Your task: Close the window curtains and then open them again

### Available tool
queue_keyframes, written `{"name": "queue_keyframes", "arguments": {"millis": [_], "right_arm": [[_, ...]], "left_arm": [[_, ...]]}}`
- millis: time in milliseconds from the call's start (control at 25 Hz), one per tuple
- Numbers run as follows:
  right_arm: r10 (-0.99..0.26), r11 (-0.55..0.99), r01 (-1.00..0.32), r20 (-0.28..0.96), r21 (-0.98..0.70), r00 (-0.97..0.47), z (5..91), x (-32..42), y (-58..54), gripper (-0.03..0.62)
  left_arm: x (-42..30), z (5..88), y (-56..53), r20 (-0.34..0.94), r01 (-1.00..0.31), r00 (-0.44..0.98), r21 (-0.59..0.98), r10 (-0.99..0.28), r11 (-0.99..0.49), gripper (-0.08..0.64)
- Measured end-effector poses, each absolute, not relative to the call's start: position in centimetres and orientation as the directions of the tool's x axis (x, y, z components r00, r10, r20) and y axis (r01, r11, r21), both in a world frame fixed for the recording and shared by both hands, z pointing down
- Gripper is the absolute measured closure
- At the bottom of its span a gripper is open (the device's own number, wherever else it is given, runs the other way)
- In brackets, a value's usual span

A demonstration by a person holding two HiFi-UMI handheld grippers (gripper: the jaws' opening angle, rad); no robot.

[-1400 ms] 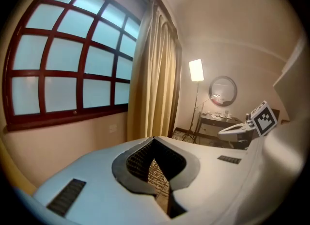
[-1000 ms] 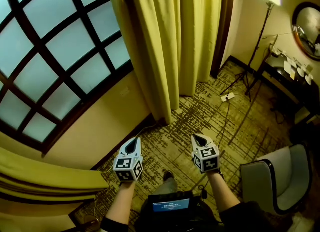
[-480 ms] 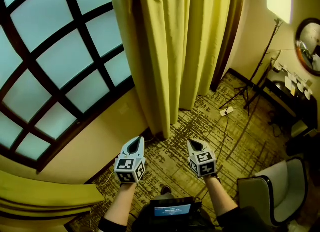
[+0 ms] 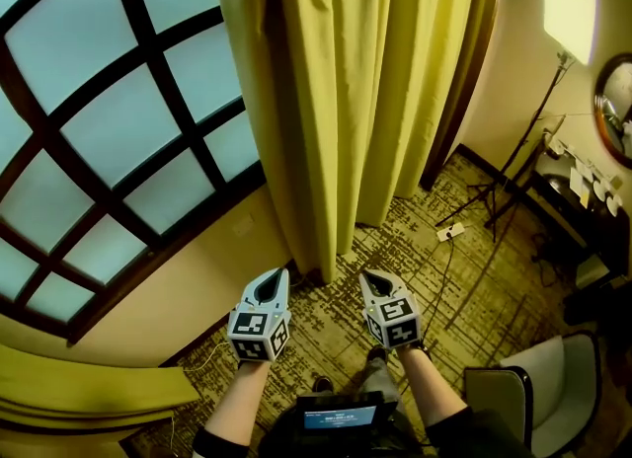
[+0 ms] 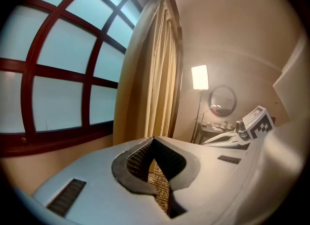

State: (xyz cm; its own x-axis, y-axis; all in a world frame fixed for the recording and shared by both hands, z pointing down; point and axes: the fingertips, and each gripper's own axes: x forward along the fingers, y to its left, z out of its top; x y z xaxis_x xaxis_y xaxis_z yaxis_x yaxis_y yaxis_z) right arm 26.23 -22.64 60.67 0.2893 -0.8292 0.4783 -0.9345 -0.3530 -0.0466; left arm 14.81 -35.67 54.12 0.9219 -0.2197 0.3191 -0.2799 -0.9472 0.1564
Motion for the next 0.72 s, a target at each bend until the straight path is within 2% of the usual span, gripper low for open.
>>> {"name": "queue_keyframes", "arguments": {"millis": [200, 520, 600, 640, 720], "right_arm": [[-0.843, -0.277, -0.959, 0.492, -0.054, 0.216, 60.7, 28.7, -24.9, 0.573], [-0.868, -0.179, -0.984, 0.471, -0.008, 0.155, 58.1, 34.4, -28.4, 0.568], [-0.875, -0.169, -0.986, 0.46, 0.004, 0.152, 56.6, 36.0, -29.6, 0.566], [-0.881, -0.157, -0.988, 0.451, 0.01, 0.144, 55.8, 36.5, -30.3, 0.56], [-0.896, -0.12, -0.993, 0.429, 0.02, 0.117, 54.3, 37.2, -31.8, 0.496]], "left_arm": [[17.6, 54.2, -36.9, 0.301, -0.339, 0.91, 0.143, -0.286, -0.93, 0.569], [24.8, 49.2, -39.8, 0.223, -0.456, 0.878, 0.118, -0.424, -0.882, 0.568], [26.6, 46.4, -40.5, 0.216, -0.483, 0.865, 0.122, -0.452, -0.867, 0.532], [27.5, 45.0, -41.0, 0.205, -0.491, 0.862, 0.116, -0.463, -0.864, 0.518], [29.2, 42.4, -42.0, 0.184, -0.498, 0.86, 0.097, -0.477, -0.861, 0.48]]}}
